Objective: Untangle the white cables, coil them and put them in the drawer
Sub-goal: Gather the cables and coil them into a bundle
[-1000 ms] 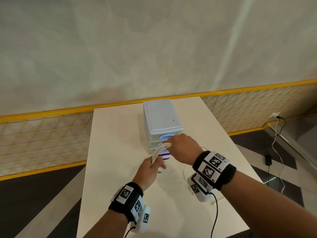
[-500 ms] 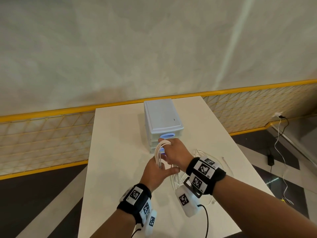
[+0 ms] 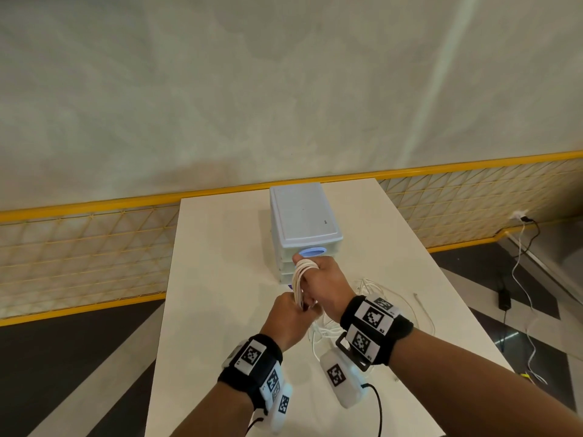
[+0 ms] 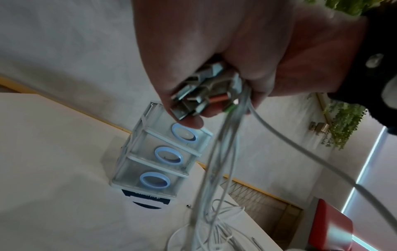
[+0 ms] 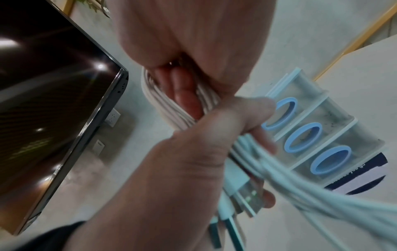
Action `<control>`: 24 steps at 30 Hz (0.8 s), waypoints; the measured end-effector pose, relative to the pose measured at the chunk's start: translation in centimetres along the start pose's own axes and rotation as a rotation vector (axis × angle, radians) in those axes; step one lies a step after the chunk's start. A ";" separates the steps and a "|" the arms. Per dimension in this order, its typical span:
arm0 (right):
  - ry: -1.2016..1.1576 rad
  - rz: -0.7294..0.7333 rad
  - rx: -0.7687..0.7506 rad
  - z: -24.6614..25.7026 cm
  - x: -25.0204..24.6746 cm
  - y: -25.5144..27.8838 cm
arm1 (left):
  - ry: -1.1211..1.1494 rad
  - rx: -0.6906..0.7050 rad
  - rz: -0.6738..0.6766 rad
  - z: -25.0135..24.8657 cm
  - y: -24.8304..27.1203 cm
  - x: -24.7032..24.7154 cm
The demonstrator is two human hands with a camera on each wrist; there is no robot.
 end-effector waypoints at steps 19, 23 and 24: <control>0.386 0.440 -0.074 -3.8 -2.2 -1.7 | 0.354 -0.030 -0.173 1.1 -0.7 -1.6; 0.546 0.556 -0.003 -6.1 -1.5 -0.9 | 0.427 0.018 -0.199 0.5 -0.6 -1.5; 0.551 0.545 -0.017 -6.2 -1.4 -0.8 | 0.474 0.031 -0.184 0.3 -0.6 -1.4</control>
Point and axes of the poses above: each hand's wrist, its own y-axis away from the middle knuckle, its own x-axis out of the palm, z = x × y, the point moved 2 cm from there along -y, towards the middle knuckle, and after that the axes turned 1 degree about z, right-handed, at the moved point
